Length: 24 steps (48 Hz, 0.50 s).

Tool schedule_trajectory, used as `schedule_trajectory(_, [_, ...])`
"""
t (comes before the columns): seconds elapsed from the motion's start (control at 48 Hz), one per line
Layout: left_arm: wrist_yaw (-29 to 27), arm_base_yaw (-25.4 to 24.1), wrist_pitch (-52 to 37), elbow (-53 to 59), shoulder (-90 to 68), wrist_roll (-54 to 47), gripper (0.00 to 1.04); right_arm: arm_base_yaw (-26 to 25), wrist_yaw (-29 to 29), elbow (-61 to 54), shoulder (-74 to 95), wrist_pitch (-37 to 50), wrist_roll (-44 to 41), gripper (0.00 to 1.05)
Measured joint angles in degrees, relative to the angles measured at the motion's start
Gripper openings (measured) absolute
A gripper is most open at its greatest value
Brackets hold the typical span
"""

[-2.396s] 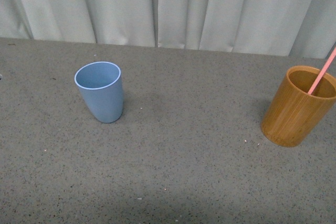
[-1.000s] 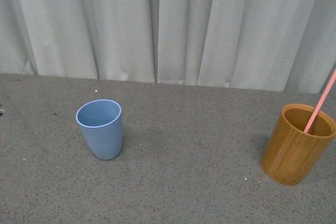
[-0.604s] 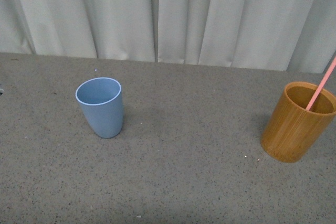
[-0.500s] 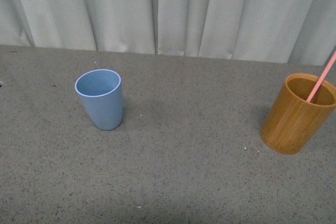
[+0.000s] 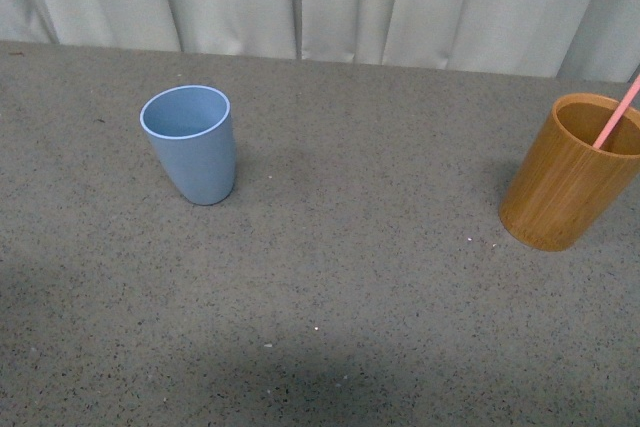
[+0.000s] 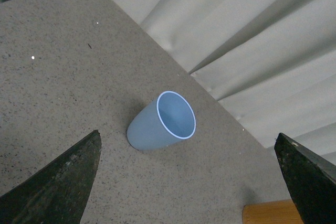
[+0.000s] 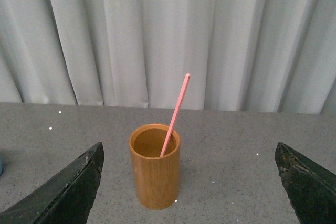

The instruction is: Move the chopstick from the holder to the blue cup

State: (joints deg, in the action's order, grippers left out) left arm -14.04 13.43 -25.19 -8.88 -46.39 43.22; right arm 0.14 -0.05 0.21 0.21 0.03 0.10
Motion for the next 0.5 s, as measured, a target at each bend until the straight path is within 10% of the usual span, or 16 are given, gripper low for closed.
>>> schedule_trajectory(0.5, [-1.88,2.45,-5.46,-9.70,-26.08,-0.61,0.98,0.00,0.00,0.00,0.00,0.00,0.00,0.95])
